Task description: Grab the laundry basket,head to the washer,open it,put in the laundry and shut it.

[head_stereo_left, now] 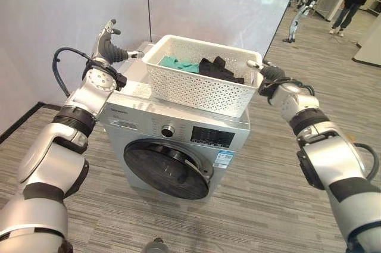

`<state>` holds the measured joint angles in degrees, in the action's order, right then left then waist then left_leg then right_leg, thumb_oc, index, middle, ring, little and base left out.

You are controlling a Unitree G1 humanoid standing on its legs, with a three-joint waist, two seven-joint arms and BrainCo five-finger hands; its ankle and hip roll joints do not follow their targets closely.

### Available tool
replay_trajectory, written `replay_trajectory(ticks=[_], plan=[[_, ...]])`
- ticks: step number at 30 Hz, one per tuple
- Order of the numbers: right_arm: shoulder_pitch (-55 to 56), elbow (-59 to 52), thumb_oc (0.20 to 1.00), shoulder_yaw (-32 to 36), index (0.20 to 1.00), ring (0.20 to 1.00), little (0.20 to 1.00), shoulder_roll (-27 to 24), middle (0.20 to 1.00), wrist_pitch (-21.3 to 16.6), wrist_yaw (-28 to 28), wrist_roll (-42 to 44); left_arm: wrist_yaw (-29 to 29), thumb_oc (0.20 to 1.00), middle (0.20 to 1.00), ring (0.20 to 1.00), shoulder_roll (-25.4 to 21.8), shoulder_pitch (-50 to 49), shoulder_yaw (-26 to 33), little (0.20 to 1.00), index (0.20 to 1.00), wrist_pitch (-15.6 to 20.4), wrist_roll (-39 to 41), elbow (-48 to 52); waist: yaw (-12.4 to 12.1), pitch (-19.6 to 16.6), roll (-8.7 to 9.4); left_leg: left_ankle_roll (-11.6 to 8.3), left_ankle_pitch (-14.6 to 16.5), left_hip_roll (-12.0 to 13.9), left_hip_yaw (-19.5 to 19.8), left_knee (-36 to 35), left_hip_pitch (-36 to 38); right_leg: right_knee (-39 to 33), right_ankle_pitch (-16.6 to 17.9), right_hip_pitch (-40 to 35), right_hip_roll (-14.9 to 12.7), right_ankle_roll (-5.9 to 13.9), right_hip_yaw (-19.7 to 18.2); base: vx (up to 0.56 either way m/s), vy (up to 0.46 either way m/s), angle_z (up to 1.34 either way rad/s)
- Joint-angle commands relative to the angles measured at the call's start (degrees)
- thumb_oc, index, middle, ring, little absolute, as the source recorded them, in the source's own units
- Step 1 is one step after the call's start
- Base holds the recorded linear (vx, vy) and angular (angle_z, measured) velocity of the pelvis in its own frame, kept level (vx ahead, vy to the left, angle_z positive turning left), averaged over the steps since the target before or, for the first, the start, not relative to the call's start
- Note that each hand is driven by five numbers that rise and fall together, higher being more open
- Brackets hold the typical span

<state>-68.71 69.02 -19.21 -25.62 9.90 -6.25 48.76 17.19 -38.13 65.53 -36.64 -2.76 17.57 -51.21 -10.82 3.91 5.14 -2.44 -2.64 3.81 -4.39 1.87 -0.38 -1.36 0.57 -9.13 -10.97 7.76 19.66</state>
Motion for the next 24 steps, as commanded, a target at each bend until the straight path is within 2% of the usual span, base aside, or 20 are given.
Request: replay_trajectory(ticks=[1,4,8,9,11,13,15,16,17,18,19,20,21,22,24], plan=[[-8.05,1.17,1.000,-1.43,1.000,1.000,1.000,-2.78,1.000,-3.65,-0.91,3.07,0.73,1.000,1.000,1.000,0.68,9.05,-2.39,1.000,1.000,1.88,-0.39,-3.81,-2.77,-0.91,-1.80,-1.81,2.48,1.89,3.05,-4.83,2.65,3.17,1.61,-2.31,-2.07,4.39,1.05,0.05,0.015,0.01],[-6.75,-2.48,1.000,-1.38,1.000,1.000,1.000,-4.19,1.000,-5.30,-1.49,4.79,1.82,1.000,1.000,1.000,-0.33,7.10,-0.38,1.000,1.000,2.60,-0.22,-1.06,-2.94,-1.02,-1.51,-2.03,2.16,1.70,3.03,-5.20,1.96,1.81,2.39,-2.34,-1.93,4.34,1.75,0.03,0.009,0.16],[-4.39,-7.59,1.000,-1.32,1.000,1.000,1.000,-8.34,1.000,-6.88,-1.15,5.46,2.98,1.000,1.000,1.000,-4.17,2.60,3.99,1.000,1.000,4.42,-0.17,6.22,-2.99,-1.18,-1.38,-2.26,1.86,1.72,2.38,-6.10,2.12,0.36,2.48,-2.36,-1.76,4.30,1.53,0.02,0.000,0.00],[-2.52,-12.43,1.000,-0.76,1.000,1.000,1.000,-11.72,1.000,-8.30,-0.94,5.59,3.34,1.000,1.000,1.000,-6.75,-0.14,7.57,1.000,1.000,5.80,1.31,9.84,-2.49,-1.23,-1.33,-2.45,1.87,1.77,2.08,-6.32,2.38,-0.05,2.67,-2.42,-1.82,4.30,0.91,0.02,-0.013,-0.06],[-1.21,-14.38,1.000,-0.90,1.000,1.000,1.000,-13.25,1.000,-8.85,-0.70,5.25,3.25,1.000,1.000,1.000,-7.78,-1.68,9.08,1.000,1.000,6.05,1.63,11.46,-2.13,-1.32,-1.42,-2.59,1.89,1.81,1.86,-6.47,2.51,-0.12,2.81,-2.43,-1.86,4.34,0.63,0.00,-0.017,-0.03],[3.52,-21.38,1.000,0.51,1.000,1.000,1.000,-18.44,1.000,-9.70,-0.70,3.43,2.68,1.000,1.000,1.000,-11.11,-5.26,12.66,1.000,1.000,6.56,1.51,15.84,-0.89,-1.08,-1.58,-2.75,1.62,1.95,2.14,-6.60,2.27,0.29,2.88,-2.02,-1.89,4.28,-0.97,-0.02,-0.022,0.02],[10.52,-28.37,1.000,3.75,1.000,1.000,1.000,-22.62,1.000,-10.08,-0.46,0.98,1.55,1.000,1.000,1.000,-15.01,-10.74,16.64,1.000,1.000,6.57,-0.23,20.77,0.22,-0.94,-1.88,-2.79,1.45,2.12,2.40,-6.70,2.06,0.72,2.65,-1.53,-1.92,4.08,-2.91,-0.06,-0.053,0.08],[19.77,-34.96,1.000,9.30,1.000,1.000,1.000,-25.90,1.000,-10.32,0.12,-2.00,0.19,1.000,1.000,1.000,-18.78,-17.74,21.49,1.000,1.000,6.56,-2.41,26.01,1.16,-0.42,-2.32,-2.74,0.69,2.38,2.50,-6.73,1.58,0.96,2.53,-0.81,-1.83,3.73,-5.09,-0.05,-0.057,0.09],[20.65,-35.63,1.000,9.67,1.000,1.000,1.000,-25.75,1.000,-10.15,-0.05,-2.20,0.15,1.000,1.000,1.000,-18.78,-18.54,21.83,1.000,1.000,6.36,-2.55,26.58,1.10,-0.80,-2.28,-2.86,1.17,2.46,2.47,-6.72,1.79,1.05,2.15,-0.94,-1.77,3.78,-5.17,-0.07,-0.070,0.02],[25.45,-38.70,1.000,12.98,1.000,1.000,1.000,-26.28,1.000,-10.25,0.66,-3.61,-0.84,1.000,1.000,1.000,-19.85,-22.58,24.83,1.000,1.000,6.38,-3.07,28.42,1.41,-0.47,-2.62,-2.76,0.56,2.69,2.43,-6.83,1.48,0.71,1.89,-0.54,-1.58,3.49,-5.95,-0.05,-0.094,-0.02],[34.28,-44.87,1.000,18.60,1.000,1.000,1.000,-27.25,1.000,-9.74,1.65,-6.86,-2.43,1.000,1.000,1.000,-21.09,-32.21,31.42,1.000,1.000,6.29,-4.15,33.06,1.44,-0.37,-3.02,-2.94,0.33,3.31,1.92,-6.86,1.45,-0.57,0.82,-0.64,-1.20,3.07,-6.12,-0.08,-0.124,-0.03],[38.98,-47.63,1.000,21.59,1.000,1.000,1.000,-26.99,1.000,-9.51,2.34,-7.62,-3.15,1.000,1.000,1.000,-21.19,-37.44,35.12,1.000,1.000,6.16,-5.00,35.23,1.44,-0.32,-3.27,-3.11,0.17,3.76,1.62,-6.86,1.52,-1.44,0.01,-0.94,-0.84,2.82,-5.84,-0.02,-0.108,-0.05],[39.43,-48.01,1.000,21.71,1.000,1.000,1.000,-26.89,1.000,-9.38,2.30,-7.71,-3.22,1.000,1.000,1.000,-21.14,-38.13,35.53,1.000,1.000,6.04,-5.08,35.67,1.50,-0.51,-3.29,-3.24,0.62,3.83,1.65,-6.85,1.78,-1.53,-0.28,-1.23,-0.77,2.86,-5.83,-0.01,-0.083,-0.18],[44.36,-50.40,1.000,24.54,1.000,1.000,1.000,-26.22,1.000,-9.12,3.16,-8.35,-4.32,1.000,1.000,1.000,-20.38,-43.47,38.72,1.000,1.000,5.85,-6.09,37.74,1.47,-0.32,-3.45,-3.42,0.43,4.29,1.58,-6.83,1.80,-2.11,-1.31,-1.41,-0.30,2.47,-5.52,-0.02,-0.104,-0.33],[51.94,-53.75,1.000,29.20,1.000,1.000,1.000,-23.94,1.000,-8.94,4.45,-9.63,-5.50,1.000,1.000,1.000,-16.39,-53.05,44.46,1.000,1.000,5.80,-7.11,39.97,1.58,0.54,-3.71,-4.04,-0.17,5.30,1.43,-6.73,1.58,-3.46,-2.16,-1.87,0.40,2.08,-4.66,-0.09,-0.154,-0.29]])
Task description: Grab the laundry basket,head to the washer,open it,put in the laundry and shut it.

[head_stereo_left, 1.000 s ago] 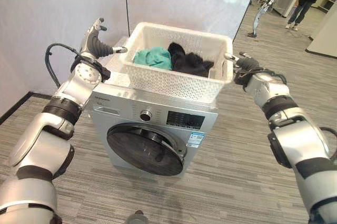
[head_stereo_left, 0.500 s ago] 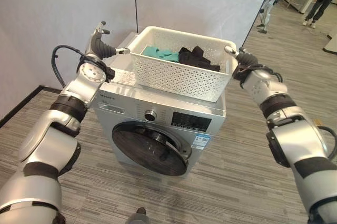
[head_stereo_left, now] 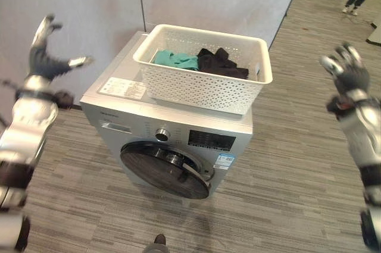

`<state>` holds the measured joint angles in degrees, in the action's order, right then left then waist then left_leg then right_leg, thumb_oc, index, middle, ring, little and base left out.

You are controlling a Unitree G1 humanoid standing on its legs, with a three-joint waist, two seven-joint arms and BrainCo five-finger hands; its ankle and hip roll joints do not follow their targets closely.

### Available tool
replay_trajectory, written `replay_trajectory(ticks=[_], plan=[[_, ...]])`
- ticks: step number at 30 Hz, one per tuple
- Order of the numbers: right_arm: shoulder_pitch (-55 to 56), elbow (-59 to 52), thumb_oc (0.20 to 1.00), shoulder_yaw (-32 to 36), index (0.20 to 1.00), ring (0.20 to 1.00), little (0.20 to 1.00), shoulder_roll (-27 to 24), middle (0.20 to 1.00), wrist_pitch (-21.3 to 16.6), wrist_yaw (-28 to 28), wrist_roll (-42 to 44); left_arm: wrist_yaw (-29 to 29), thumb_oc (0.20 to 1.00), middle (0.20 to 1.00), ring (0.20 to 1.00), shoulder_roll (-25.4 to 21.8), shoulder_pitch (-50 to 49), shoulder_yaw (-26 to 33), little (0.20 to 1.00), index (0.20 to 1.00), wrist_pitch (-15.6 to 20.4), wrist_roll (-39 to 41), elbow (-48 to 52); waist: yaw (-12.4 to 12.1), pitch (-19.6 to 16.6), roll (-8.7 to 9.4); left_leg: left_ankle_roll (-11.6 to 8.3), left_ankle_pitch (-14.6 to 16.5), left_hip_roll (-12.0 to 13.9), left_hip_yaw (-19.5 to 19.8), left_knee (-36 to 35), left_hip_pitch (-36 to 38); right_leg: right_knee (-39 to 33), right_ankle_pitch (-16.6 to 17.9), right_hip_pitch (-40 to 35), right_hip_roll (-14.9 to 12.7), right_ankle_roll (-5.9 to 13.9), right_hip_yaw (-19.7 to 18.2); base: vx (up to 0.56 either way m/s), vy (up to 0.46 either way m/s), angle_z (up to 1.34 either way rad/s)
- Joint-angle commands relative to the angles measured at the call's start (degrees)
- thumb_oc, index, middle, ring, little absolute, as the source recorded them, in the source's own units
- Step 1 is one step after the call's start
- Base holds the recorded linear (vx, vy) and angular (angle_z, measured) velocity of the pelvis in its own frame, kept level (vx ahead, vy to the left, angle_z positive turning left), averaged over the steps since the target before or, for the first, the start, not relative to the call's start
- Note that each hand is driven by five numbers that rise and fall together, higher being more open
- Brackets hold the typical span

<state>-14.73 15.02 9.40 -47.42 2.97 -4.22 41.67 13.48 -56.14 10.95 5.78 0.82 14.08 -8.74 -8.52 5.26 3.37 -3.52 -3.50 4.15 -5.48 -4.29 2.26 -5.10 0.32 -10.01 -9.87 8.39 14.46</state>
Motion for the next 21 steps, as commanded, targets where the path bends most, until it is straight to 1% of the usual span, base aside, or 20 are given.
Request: replay_trajectory(ticks=[1,3,4,5,6,7,8,9,10,11,12,13,14,15,16,17,18,19,20,21], plan=[[1.64,-1.08,1.000,2.01,1.000,1.000,1.000,-0.81,1.000,-1.49,3.00,-3.20,-2.54,1.000,1.000,1.000,3.63,-2.16,3.76,1.000,1.000,1.97,-3.76,-1.60,-0.68,-0.62,-2.08,-3.18,0.36,5.35,2.74,-0.50,-1.20,0.14,-2.24,-1.17,-0.29,1.10,0.77,-0.11,-0.160,-0.16],[8.24,-2.71,1.000,6.22,1.000,1.000,1.000,1.72,1.000,-1.21,3.06,-5.49,-3.16,1.000,1.000,1.000,8.31,-8.85,6.85,1.000,1.000,1.50,-3.82,-0.81,-0.26,0.82,-2.21,-3.54,-0.78,6.01,4.14,-0.02,-2.39,0.11,-3.21,-1.18,0.60,-0.03,1.08,-0.17,-0.200,-0.05],[14.13,-3.71,1.000,9.14,1.000,1.000,1.000,4.50,1.000,-0.82,2.82,-8.38,-3.68,1.000,1.000,1.000,12.34,-13.47,8.54,1.000,1.000,1.17,-4.04,-0.67,0.13,2.58,-2.14,-3.93,-1.75,6.45,5.84,1.22,-4.41,0.16,-4.01,-0.98,1.66,-1.18,1.26,-0.18,-0.177,0.16],[14.35,-3.91,1.000,9.27,1.000,1.000,1.000,4.57,1.000,-0.75,2.81,-8.44,-3.70,1.000,1.000,1.000,12.38,-13.58,8.54,1.000,1.000,1.14,-4.06,-0.54,0.23,2.43,-2.18,-3.90,-1.97,6.44,6.02,1.30,-4.73,0.14,-3.83,-0.81,1.70,-1.21,1.40,-0.20,-0.228,0.35],[19.68,-2.97,1.000,11.07,1.000,1.000,1.000,8.65,1.000,-0.16,2.89,-10.29,-4.40,1.000,1.000,1.000,17.09,-17.14,8.73,1.000,1.000,0.97,-3.16,-2.38,0.60,3.45,-2.17,-4.25,-3.02,6.77,7.30,1.47,-5.99,0.22,-4.55,-0.62,2.71,-2.17,1.66,-0.09,-0.102,0.43],[19.81,-3.07,1.000,11.15,1.000,1.000,1.000,8.70,1.000,-0.14,2.89,-10.33,-4.41,1.000,1.000,1.000,17.09,-17.17,8.68,1.000,1.000,0.98,-3.16,-2.36,0.69,3.32,-2.20,-4.21,-3.28,6.75,7.47,1.45,-6.26,0.19,-4.37,-0.45,2.74,-2.19,1.80,-0.10,-0.163,0.57],[22.41,-1.96,1.000,11.44,1.000,1.000,1.000,11.24,1.000,0.11,2.77,-10.97,-5.12,1.000,1.000,1.000,19.33,-18.59,7.98,1.000,1.000,0.90,-2.64,-3.88,0.82,3.76,-2.28,-4.43,-3.76,6.92,8.16,1.23,-6.43,0.19,-4.97,-0.62,3.40,-2.69,1.95,-0.04,-0.054,0.44],[22.55,-2.05,1.000,11.54,1.000,1.000,1.000,11.29,1.000,0.12,2.78,-11.00,-5.12,1.000,1.000,1.000,19.32,-18.57,7.89,1.000,1.000,0.94,-2.64,-3.90,0.88,3.65,-2.32,-4.39,-4.02,6.90,8.32,1.18,-6.65,0.17,-4.81,-0.48,3.42,-2.70,2.09,-0.08,-0.139,0.38],[26.62,-0.35,1.000,12.11,1.000,1.000,1.000,15.50,1.000,0.56,3.67,-10.09,-6.33,1.000,1.000,1.000,21.84,-20.71,6.40,1.000,1.000,0.62,-2.91,-7.12,1.26,3.88,-2.48,-4.53,-4.83,7.15,9.55,0.69,-7.22,0.10,-5.47,-0.69,4.55,-3.43,2.15,-0.10,-0.179,0.43],[29.70,4.39,1.000,10.39,1.000,1.000,1.000,19.05,1.000,0.92,5.09,-9.98,-7.92,1.000,1.000,1.000,24.03,-21.35,3.14,1.000,1.000,-0.51,-3.86,-13.15,1.39,4.31,-2.51,-4.55,-6.13,7.45,11.87,0.31,-8.07,0.37,-6.14,-0.49,6.37,-4.87,1.35,-0.10,-0.230,0.50],[29.76,6.62,1.000,9.15,1.000,1.000,1.000,19.41,1.000,1.64,5.20,-11.50,-8.61,1.000,1.000,1.000,24.94,-20.95,1.90,1.000,1.000,-1.29,-3.76,-16.05,1.37,4.49,-2.46,-4.62,-6.52,7.67,12.40,0.24,-8.29,0.74,-6.69,-0.33,7.09,-5.33,0.80,-0.06,-0.144,0.56],[29.68,6.71,1.000,9.19,1.000,1.000,1.000,19.39,1.000,1.59,5.22,-11.50,-8.60,1.000,1.000,1.000,24.95,-20.81,1.84,1.000,1.000,-1.22,-3.75,-16.17,1.45,4.41,-2.51,-4.59,-6.76,7.65,12.53,0.17,-8.54,0.74,-6.54,-0.13,7.12,-5.32,0.91,-0.07,-0.160,0.51],[28.34,14.99,1.000,3.56,1.000,1.000,1.000,21.35,1.000,3.87,7.01,-10.99,-10.40,1.000,1.000,1.000,29.04,-18.16,-2.70,1.000,1.000,-2.89,2.10,-26.91,1.30,4.64,-3.07,-4.86,-8.15,8.14,14.23,-0.16,-9.53,0.86,-7.34,-0.05,8.88,-6.71,0.41,-0.06,-0.108,0.38],[28.24,15.09,1.000,3.59,1.000,1.000,1.000,21.32,1.000,3.82,7.04,-10.97,-10.40,1.000,1.000,1.000,29.05,-18.00,-2.75,1.000,1.000,-2.79,2.14,-27.07,1.41,4.58,-3.13,-4.83,-8.35,8.12,14.39,-0.22,-9.75,0.82,-7.22,0.11,8.91,-6.69,0.55,-0.06,-0.134,0.37],[27.12,18.00,1.000,1.60,1.000,1.000,1.000,22.06,1.000,4.21,8.12,-9.40,-11.52,1.000,1.000,1.000,31.51,-16.81,-4.38,1.000,1.000,-3.33,6.51,-32.17,1.43,4.60,-3.46,-4.90,-8.84,8.14,15.12,-0.39,-10.14,0.91,-7.43,0.27,9.32,-6.96,0.70,-0.02,-0.043,0.30],[25.34,22.96,1.000,-0.63,1.000,1.000,1.000,22.21,1.000,3.77,8.23,-9.55,-12.41,1.000,1.000,1.000,33.11,-15.61,-6.19,1.000,1.000,-3.74,8.64,-36.32,1.10,4.59,-3.85,-4.98,-9.25,8.16,15.82,-0.54,-10.43,1.21,-7.77,0.31,9.68,-7.40,0.81,-0.02,-0.056,0.36],[23.47,27.86,1.000,-2.87,1.000,1.000,1.000,22.09,1.000,3.44,8.20,-11.21,-12.80,1.000,1.000,1.000,34.27,-14.35,-8.11,1.000,1.000,-3.87,8.54,-40.43,0.82,4.66,-4.16,-5.08,-9.73,7.99,16.57,-0.63,-10.89,1.83,-8.00,0.66,9.92,-7.70,0.96,-0.02,-0.031,0.31],[23.37,27.96,1.000,-2.87,1.000,1.000,1.000,22.06,1.000,3.38,8.23,-11.20,-12.81,1.000,1.000,1.000,34.30,-14.26,-8.11,1.000,1.000,-3.82,8.55,-40.51,1.01,4.53,-4.21,-5.06,-9.90,7.95,16.79,-0.66,-11.20,1.82,-7.92,0.87,9.95,-7.68,1.15,0.00,-0.051,0.32],[19.56,41.46,1.000,-7.61,1.000,1.000,1.000,24.91,1.000,4.01,8.24,-15.03,-12.43,1.000,1.000,1.000,38.17,-9.50,-11.98,1.000,1.000,-4.04,2.97,-57.57,0.58,4.42,-4.62,-5.69,-10.23,7.88,17.53,-0.71,-12.55,4.00,-9.23,1.64,10.42,-8.69,2.03,0.00,-0.038,0.42],[19.50,41.51,1.000,-7.60,1.000,1.000,1.000,24.89,1.000,3.99,8.25,-15.03,-12.43,1.000,1.000,1.000,38.19,-9.43,-11.98,1.000,1.000,-4.01,2.97,-57.64,0.70,4.33,-4.67,-5.66,-10.35,7.85,17.69,-0.71,-12.78,3.97,-9.14,1.78,10.44,-8.66,2.17,0.01,-0.053,0.53]])
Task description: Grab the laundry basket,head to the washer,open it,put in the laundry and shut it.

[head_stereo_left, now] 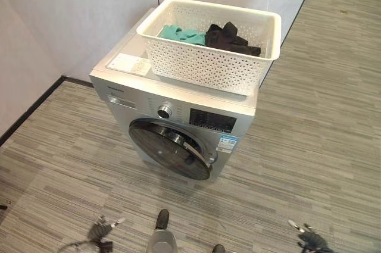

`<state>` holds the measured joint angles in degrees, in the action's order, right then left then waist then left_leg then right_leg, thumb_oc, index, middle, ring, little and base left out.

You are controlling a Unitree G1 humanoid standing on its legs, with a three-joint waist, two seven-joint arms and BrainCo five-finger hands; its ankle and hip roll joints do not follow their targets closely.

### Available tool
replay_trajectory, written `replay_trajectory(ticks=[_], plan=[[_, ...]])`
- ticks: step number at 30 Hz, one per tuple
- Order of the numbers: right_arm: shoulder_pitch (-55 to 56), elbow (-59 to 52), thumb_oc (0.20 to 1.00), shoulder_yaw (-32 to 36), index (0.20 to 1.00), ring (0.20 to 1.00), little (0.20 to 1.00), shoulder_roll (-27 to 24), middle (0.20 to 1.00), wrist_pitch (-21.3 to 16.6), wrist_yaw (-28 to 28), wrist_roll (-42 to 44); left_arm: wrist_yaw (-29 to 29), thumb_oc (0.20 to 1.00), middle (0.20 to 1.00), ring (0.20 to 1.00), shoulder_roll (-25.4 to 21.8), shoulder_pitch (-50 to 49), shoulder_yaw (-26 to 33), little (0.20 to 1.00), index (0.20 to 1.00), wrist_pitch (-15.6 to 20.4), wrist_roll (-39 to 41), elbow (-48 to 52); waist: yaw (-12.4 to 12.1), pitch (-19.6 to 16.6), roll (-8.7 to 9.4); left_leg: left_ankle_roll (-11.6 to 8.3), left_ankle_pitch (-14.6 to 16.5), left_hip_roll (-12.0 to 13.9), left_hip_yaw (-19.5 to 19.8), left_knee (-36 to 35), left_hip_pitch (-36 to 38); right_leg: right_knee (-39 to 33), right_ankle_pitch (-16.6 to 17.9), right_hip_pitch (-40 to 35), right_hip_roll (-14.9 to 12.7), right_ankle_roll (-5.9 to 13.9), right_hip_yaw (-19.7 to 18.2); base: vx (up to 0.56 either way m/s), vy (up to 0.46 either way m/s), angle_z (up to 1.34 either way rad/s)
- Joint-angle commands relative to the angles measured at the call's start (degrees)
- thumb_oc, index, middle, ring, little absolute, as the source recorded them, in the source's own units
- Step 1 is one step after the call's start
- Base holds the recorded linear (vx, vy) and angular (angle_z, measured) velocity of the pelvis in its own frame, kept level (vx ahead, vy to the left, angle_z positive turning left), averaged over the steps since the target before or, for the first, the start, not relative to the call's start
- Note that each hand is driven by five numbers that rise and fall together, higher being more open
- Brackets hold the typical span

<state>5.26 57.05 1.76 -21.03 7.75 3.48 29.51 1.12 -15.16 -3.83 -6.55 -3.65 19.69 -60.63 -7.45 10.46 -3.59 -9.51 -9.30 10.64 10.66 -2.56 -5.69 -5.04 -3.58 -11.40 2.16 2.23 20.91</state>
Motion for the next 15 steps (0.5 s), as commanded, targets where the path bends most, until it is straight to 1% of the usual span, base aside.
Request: replay_trajectory(ticks=[1,2,3,4,5,6,7,9,10,11,12,13,14,15], plan=[[-1.54,3.62,1.000,-0.58,1.000,1.000,1.000,-0.60,1.000,-1.06,-0.11,-3.05,0.72,1.000,1.000,1.000,-1.89,6.55,-0.14,1.000,1.000,0.39,-4.96,-10.25,-0.38,-0.85,2.38,0.30,-4.16,1.44,0.18,-2.44,-5.11,4.19,-5.42,3.00,-1.79,-2.62,-3.50,-0.02,0.023,0.64],[-3.00,9.96,1.000,-1.16,1.000,1.000,1.000,1.45,1.000,-1.80,-1.28,-3.47,3.25,1.000,1.000,1.000,-0.73,8.69,-1.00,1.000,1.000,0.48,-8.39,-14.78,0.05,-0.31,2.84,1.09,-3.79,1.51,-6.24,-1.13,-5.81,4.14,-4.88,2.77,-3.08,-2.34,-1.68,-0.02,0.021,0.56],[-3.05,10.00,1.000,-1.15,1.000,1.000,1.000,1.46,1.000,-1.82,-1.27,-3.46,3.25,1.000,1.000,1.000,-0.73,8.73,-0.99,1.000,1.000,0.49,-8.39,-14.80,-0.02,-0.23,2.87,1.10,-3.77,1.50,-6.33,-1.14,-5.71,4.15,-4.89,2.71,-3.12,-2.33,-1.75,-0.10,0.010,0.77],[-3.82,13.59,1.000,-2.09,1.000,1.000,1.000,2.61,1.000,-2.87,-2.42,-5.11,4.97,1.000,1.000,1.000,-0.05,9.36,-1.31,1.000,1.000,1.15,-10.21,-16.33,0.58,0.38,4.75,1.92,0.35,2.56,-15.72,7.21,-7.75,3.78,-4.16,2.84,-5.55,-1.73,0.51,-0.07,-0.020,0.67],[-3.86,13.65,1.000,-2.11,1.000,1.000,1.000,2.64,1.000,-2.91,-2.42,-5.12,4.97,1.000,1.000,1.000,-0.08,9.36,-1.29,1.000,1.000,1.15,-10.21,-16.33,0.57,0.32,4.77,1.94,0.63,2.59,-15.70,7.63,-7.99,3.78,-4.17,2.90,-5.55,-1.71,0.48,-0.15,0.025,0.87],[-4.09,15.87,1.000,-2.83,1.000,1.000,1.000,3.16,1.000,-3.19,-3.43,-7.95,5.55,1.000,1.000,1.000,0.54,8.64,-1.04,1.000,1.000,2.00,-10.75,-16.73,0.26,0.31,5.39,2.15,4.57,4.13,-14.41,16.90,-7.34,3.28,-2.80,3.73,-7.02,-1.46,0.76,-0.08,0.049,0.56],[-4.11,15.92,1.000,-2.84,1.000,1.000,1.000,3.16,1.000,-3.22,-3.42,-7.97,5.55,1.000,1.000,1.000,0.54,8.62,-1.03,1.000,1.000,2.01,-10.75,-16.73,0.27,0.32,5.29,2.12,4.88,4.25,-14.30,17.37,-7.54,3.28,-2.82,3.68,-6.91,-1.46,0.76,-0.07,0.084,0.27],[-4.47,18.38,1.000,-3.48,1.000,1.000,1.000,3.58,1.000,-3.22,-3.88,-11.01,5.35,1.000,1.000,1.000,1.14,7.78,-1.30,1.000,1.000,2.58,-11.16,-18.01,-0.37,-0.31,5.16,2.38,7.72,3.29,-9.27,21.43,-4.24,2.98,-2.21,3.62,-7.73,-1.47,-0.21,0.02,0.154,-0.15],[-4.86,20.39,1.000,-3.12,1.000,1.000,1.000,3.84,1.000,-3.13,-4.45,-12.66,5.16,1.000,1.000,1.000,1.66,7.39,-1.89,1.000,1.000,2.69,-11.72,-19.30,-0.16,-1.33,4.92,2.98,8.74,2.70,-7.99,19.82,-0.64,3.03,-1.52,4.01,-8.45,-1.26,0.17,0.08,0.275,-0.10],[-4.63,21.40,1.000,-3.00,1.000,1.000,1.000,4.10,1.000,-3.19,-4.15,-13.90,5.11,1.000,1.000,1.000,2.40,6.75,-1.98,1.000,1.000,3.06,-11.60,-20.36,0.49,-2.66,4.01,2.69,8.35,3.46,-8.72,15.13,3.39,2.77,-1.22,3.73,-8.40,-0.65,0.25,0.12,0.340,0.02],[-4.70,22.16,1.000,-2.56,1.000,1.000,1.000,5.22,1.000,-3.25,-3.97,-14.17,5.24,1.000,1.000,1.000,3.11,6.12,-2.01,1.000,1.000,3.02,-11.76,-21.44,0.69,-4.17,3.19,2.83,8.73,3.49,-10.26,11.57,6.39,2.85,-0.66,3.98,-8.64,0.09,0.46,0.18,0.347,-0.07],[-4.43,22.93,1.000,-2.07,1.000,1.000,1.000,5.71,1.000,-3.08,-3.65,-14.86,4.71,1.000,1.000,1.000,3.74,5.51,-2.53,1.000,1.000,2.87,-12.99,-22.52,1.00,-5.70,2.50,2.86,9.93,2.98,-11.58,7.42,8.25,2.60,-0.33,3.91,-9.09,0.87,0.57,0.15,0.428,0.01],[-3.57,23.92,1.000,-0.77,1.000,1.000,1.000,6.42,1.000,-3.79,-3.68,-15.10,4.74,1.000,1.000,1.000,3.93,4.81,-3.24,1.000,1.000,3.04,-14.67,-23.78,1.59,-7.69,1.77,2.98,10.36,1.35,-11.02,2.56,9.80,2.29,0.86,4.02,-10.45,1.70,0.67,0.10,0.305,0.15],[-3.58,23.92,1.000,-0.75,1.000,1.000,1.000,6.43,1.000,-3.80,-3.68,-15.10,4.74,1.000,1.000,1.000,3.92,4.82,-3.25,1.000,1.000,3.04,-14.67,-23.79,1.69,-7.83,1.87,3.05,10.19,1.21,-10.92,2.48,9.59,2.24,0.95,4.17,-10.58,1.74,0.79,0.08,0.398,0.66]])
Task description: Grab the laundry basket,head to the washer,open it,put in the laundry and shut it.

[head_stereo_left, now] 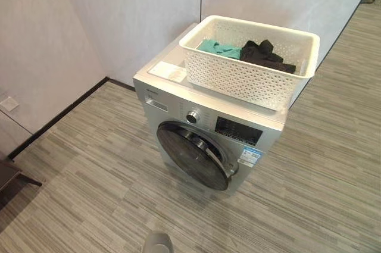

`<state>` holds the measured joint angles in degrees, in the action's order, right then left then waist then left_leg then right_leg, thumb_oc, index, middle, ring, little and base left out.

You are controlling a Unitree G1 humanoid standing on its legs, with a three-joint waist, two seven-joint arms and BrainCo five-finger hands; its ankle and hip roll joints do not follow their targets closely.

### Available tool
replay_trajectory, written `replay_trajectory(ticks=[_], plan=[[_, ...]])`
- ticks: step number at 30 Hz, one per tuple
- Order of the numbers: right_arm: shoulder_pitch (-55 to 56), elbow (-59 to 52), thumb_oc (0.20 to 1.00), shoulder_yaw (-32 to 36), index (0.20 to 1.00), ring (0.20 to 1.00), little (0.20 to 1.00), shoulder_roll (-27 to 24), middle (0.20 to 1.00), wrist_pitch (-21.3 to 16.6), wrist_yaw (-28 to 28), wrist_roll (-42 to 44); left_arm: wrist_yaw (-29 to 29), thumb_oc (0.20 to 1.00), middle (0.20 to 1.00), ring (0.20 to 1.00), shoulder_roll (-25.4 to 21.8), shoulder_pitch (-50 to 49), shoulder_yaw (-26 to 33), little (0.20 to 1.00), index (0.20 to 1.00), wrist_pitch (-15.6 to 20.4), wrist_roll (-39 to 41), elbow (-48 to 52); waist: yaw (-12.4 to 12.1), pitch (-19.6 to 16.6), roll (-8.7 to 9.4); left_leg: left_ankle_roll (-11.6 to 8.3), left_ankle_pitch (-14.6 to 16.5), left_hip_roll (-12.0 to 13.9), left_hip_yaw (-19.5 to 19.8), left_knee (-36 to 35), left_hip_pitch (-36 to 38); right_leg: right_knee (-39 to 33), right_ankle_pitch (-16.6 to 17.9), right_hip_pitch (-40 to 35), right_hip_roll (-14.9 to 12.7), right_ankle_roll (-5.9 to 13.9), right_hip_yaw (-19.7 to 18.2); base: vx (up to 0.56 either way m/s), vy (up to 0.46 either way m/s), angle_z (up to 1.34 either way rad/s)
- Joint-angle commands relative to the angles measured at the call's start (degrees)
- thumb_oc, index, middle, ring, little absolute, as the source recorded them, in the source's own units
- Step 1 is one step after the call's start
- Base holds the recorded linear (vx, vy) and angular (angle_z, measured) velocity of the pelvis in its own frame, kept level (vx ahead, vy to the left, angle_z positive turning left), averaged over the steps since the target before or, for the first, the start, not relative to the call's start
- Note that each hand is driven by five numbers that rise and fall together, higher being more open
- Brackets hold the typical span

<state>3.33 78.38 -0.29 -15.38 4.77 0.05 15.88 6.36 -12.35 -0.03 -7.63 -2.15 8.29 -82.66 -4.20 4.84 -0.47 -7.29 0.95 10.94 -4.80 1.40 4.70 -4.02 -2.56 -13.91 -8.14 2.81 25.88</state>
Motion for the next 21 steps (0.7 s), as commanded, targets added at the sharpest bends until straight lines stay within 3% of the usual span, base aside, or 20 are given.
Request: replay_trajectory(ticks=[1,7,10,14,15,21], plan=[[-0.75,1.74,1.000,0.26,1.000,1.000,1.000,2.23,1.000,-2.28,-0.10,-2.74,-1.28,1.000,1.000,1.000,0.97,1.10,-3.55,1.000,1.000,2.35,-4.42,-2.06,-1.53,-3.87,-1.52,0.99,-1.06,-0.70,4.28,-5.86,0.85,-0.03,0.83,6.07,-1.46,2.11,-3.48,0.03,0.214,0.56],[-3.26,-1.94,1.000,-6.19,1.000,1.000,1.000,3.80,1.000,-4.96,-1.00,-3.99,0.06,1.000,1.000,1.000,-0.74,1.94,-2.85,1.000,1.000,2.73,-4.93,-2.11,-1.64,-4.93,-0.72,1.56,-0.28,-2.29,2.28,-6.40,0.78,-0.81,2.71,7.36,-2.88,3.78,-3.56,-0.03,0.113,0.04],[-3.22,-7.77,1.000,-8.78,1.000,1.000,1.000,2.01,1.000,-6.09,-2.97,-4.00,1.59,1.000,1.000,1.000,-2.02,-0.63,0.26,1.000,1.000,2.51,-6.63,-0.64,-0.71,-4.84,-0.21,1.68,0.38,-2.63,0.65,-6.40,0.90,-0.98,2.92,8.07,-3.08,4.15,-4.44,-0.03,0.015,-0.25],[-4.48,-23.55,1.000,-6.75,1.000,1.000,1.000,-2.98,1.000,-5.47,-6.19,-5.69,3.32,1.000,1.000,1.000,-2.27,-1.00,4.20,1.000,1.000,1.05,-8.35,4.68,0.00,-2.80,0.38,1.83,0.79,-2.87,0.21,-6.40,0.22,-0.98,3.75,9.64,-3.05,4.69,-5.33,-0.07,-0.015,-0.20],[-5.32,-28.15,1.000,-5.09,1.000,1.000,1.000,-5.32,1.000,-5.25,-8.78,-6.71,4.13,1.000,1.000,1.000,-1.68,-0.32,3.57,1.000,1.000,0.95,-7.96,6.25,0.22,-1.66,0.80,1.97,0.66,-2.97,0.47,-6.40,-0.45,-0.98,3.86,10.31,-2.92,4.76,-5.69,-0.08,-0.021,0.01],[-12.25,-29.82,1.000,-4.06,1.000,1.000,1.000,-9.43,1.000,-4.54,-12.59,-6.45,5.26,1.000,1.000,1.000,-1.02,1.28,-1.53,1.000,1.000,0.84,-8.85,10.15,-0.84,1.19,1.36,2.33,-0.22,-2.94,1.60,-6.40,-2.84,-0.98,4.18,11.85,-2.60,4.79,-5.73,-0.07,-0.028,0.09]])
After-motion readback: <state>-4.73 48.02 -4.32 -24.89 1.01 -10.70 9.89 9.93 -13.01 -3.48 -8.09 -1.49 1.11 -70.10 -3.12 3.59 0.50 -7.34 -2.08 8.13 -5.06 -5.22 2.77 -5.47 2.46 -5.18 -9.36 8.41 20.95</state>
